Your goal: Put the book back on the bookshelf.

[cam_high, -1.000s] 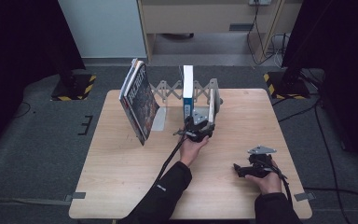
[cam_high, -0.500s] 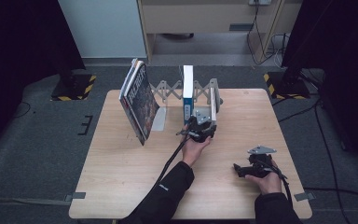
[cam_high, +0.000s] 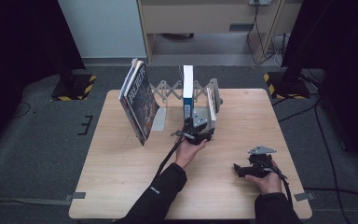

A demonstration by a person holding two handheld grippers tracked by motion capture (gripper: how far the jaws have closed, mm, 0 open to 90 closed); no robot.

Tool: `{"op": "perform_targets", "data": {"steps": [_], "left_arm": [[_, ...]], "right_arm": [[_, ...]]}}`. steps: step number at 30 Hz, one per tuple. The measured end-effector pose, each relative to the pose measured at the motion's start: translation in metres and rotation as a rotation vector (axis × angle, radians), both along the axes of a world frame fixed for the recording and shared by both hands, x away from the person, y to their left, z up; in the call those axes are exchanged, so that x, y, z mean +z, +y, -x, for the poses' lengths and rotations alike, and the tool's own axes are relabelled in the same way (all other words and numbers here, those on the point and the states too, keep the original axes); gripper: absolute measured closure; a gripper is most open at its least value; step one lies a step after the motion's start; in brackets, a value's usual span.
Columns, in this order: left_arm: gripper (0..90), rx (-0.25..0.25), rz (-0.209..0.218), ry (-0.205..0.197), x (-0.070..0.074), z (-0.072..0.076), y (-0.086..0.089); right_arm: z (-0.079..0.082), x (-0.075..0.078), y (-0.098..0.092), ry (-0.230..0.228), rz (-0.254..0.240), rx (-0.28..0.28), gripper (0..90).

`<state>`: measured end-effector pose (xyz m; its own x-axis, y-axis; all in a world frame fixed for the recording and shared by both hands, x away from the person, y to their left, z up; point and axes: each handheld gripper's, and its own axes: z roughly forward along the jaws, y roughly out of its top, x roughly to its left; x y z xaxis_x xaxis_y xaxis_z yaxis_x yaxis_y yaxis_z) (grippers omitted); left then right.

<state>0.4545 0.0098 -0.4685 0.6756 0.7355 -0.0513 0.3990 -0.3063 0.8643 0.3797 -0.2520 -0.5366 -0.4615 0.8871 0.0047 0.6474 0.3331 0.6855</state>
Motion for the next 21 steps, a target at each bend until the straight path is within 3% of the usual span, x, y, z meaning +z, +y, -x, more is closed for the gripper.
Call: {"op": "perform_targets", "data": {"steps": [5, 11, 16, 21], "left_arm": [[53.5, -0.02, -0.015, 0.002, 0.006, 0.015, 0.021], [48.2, -0.027, -0.031, 0.033, 0.008, 0.035, 0.057], [42.7, -0.017, -0.044, 0.063, 0.005, 0.053, 0.09], [34.4, 0.007, -0.054, 0.078, -0.002, 0.071, 0.124]], "right_arm": [[0.0, 0.0, 0.0, 0.003, -0.004, -0.001, 3.0], [0.001, 0.001, -0.001, 0.009, -0.002, -0.002, 6.1], [0.002, 0.006, -0.003, 0.028, -0.001, -0.018, 10.9], [0.003, 0.009, -0.004, 0.017, -0.014, -0.024, 11.6]]}}
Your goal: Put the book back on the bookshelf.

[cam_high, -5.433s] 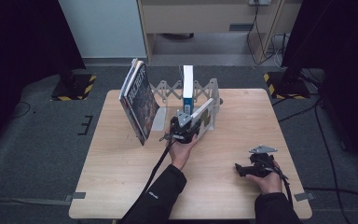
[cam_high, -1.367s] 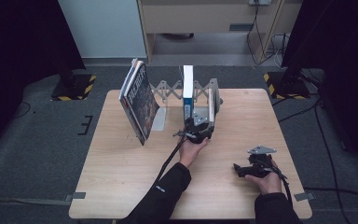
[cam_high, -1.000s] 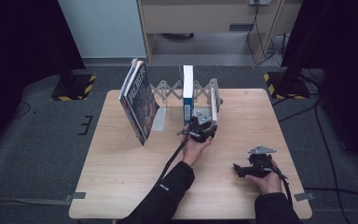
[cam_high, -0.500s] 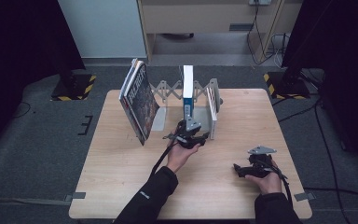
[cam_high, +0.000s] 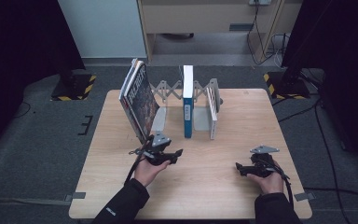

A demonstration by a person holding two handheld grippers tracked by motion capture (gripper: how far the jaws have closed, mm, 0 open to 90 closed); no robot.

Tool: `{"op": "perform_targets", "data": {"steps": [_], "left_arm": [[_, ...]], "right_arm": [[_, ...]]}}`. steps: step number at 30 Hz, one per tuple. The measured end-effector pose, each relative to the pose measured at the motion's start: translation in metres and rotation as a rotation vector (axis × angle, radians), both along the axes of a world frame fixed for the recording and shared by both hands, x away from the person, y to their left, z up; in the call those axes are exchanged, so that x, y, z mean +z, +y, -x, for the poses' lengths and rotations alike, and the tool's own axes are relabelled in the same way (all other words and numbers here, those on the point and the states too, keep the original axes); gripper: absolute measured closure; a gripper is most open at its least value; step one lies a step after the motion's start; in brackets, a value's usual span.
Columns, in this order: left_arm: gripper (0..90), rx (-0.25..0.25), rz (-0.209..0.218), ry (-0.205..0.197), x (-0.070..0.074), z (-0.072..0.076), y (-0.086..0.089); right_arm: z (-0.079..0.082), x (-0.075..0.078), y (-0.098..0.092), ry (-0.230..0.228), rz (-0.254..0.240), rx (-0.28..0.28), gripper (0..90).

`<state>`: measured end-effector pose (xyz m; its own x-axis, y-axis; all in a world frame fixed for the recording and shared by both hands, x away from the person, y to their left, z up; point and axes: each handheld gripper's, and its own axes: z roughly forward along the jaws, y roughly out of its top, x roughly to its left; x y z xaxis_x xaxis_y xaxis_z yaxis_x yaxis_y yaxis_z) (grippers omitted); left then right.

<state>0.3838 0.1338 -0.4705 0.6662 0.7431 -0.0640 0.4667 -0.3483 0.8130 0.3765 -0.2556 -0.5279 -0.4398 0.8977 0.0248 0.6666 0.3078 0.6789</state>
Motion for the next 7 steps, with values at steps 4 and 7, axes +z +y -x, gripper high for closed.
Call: {"op": "perform_targets", "data": {"steps": [4, 7], "left_arm": [[28.8, 0.029, 0.008, 0.017, -0.008, 0.012, 0.029], [25.2, 0.049, -0.005, 0.04, -0.014, 0.019, 0.05]], "right_arm": [[0.002, 0.003, 0.0, -0.002, -0.014, -0.007, 11.6], [0.002, 0.004, -0.002, -0.006, -0.012, -0.009, 11.6]]}}
